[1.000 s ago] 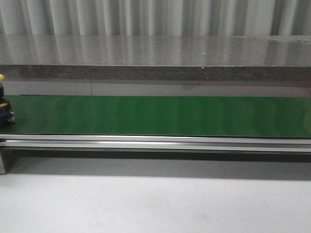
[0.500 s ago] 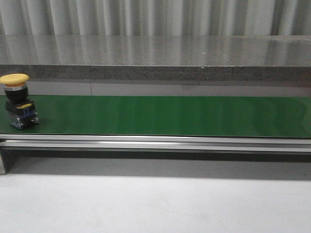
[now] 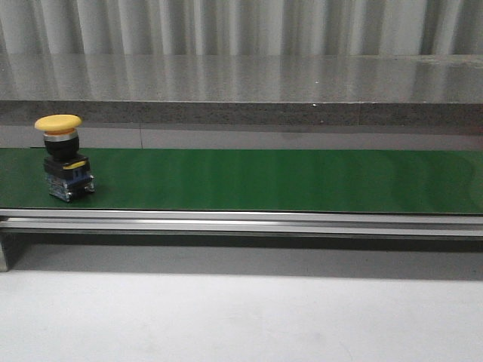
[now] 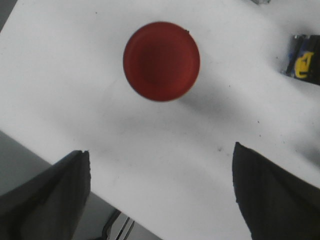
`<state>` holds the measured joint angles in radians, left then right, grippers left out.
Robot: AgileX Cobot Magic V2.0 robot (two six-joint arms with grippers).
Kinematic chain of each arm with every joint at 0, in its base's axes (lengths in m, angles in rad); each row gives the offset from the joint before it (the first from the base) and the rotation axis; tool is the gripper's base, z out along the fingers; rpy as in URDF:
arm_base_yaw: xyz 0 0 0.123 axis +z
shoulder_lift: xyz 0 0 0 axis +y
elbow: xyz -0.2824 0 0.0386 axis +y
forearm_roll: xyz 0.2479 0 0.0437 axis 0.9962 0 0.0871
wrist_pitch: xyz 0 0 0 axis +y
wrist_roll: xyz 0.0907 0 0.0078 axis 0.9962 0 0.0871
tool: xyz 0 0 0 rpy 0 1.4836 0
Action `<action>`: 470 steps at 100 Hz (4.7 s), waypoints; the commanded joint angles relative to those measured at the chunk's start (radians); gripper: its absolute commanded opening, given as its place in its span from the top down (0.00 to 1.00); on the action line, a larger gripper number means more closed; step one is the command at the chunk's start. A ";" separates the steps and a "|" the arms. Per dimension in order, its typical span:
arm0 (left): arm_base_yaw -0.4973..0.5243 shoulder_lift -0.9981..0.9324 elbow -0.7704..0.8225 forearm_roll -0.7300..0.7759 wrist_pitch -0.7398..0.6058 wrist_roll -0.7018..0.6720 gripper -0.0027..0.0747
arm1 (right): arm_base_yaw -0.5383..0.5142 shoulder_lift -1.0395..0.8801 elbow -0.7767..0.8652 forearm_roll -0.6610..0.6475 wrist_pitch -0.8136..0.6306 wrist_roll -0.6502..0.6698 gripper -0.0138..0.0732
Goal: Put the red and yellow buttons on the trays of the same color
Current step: 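Move the left gripper to a red push button and grasp it, then place the red button on the belt with the left gripper, release, then grasp the yellow button at the belt's far end with the right gripper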
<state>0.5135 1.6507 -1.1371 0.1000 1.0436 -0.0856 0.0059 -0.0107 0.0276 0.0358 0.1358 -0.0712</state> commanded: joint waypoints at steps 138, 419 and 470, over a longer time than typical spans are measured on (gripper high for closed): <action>-0.104 -0.146 -0.037 0.017 -0.255 0.012 0.85 | 0.001 -0.016 -0.020 -0.006 -0.072 -0.003 0.92; -0.808 -1.171 0.512 -0.164 -0.484 0.086 0.99 | -0.003 0.236 -0.381 0.027 0.336 -0.002 0.92; -0.808 -1.245 0.535 -0.174 -0.489 0.086 0.99 | 0.082 0.848 -0.820 0.095 0.559 -0.021 0.40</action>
<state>-0.2879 0.4008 -0.5758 -0.0626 0.6285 0.0000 0.0795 0.7703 -0.7054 0.1069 0.7040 -0.0825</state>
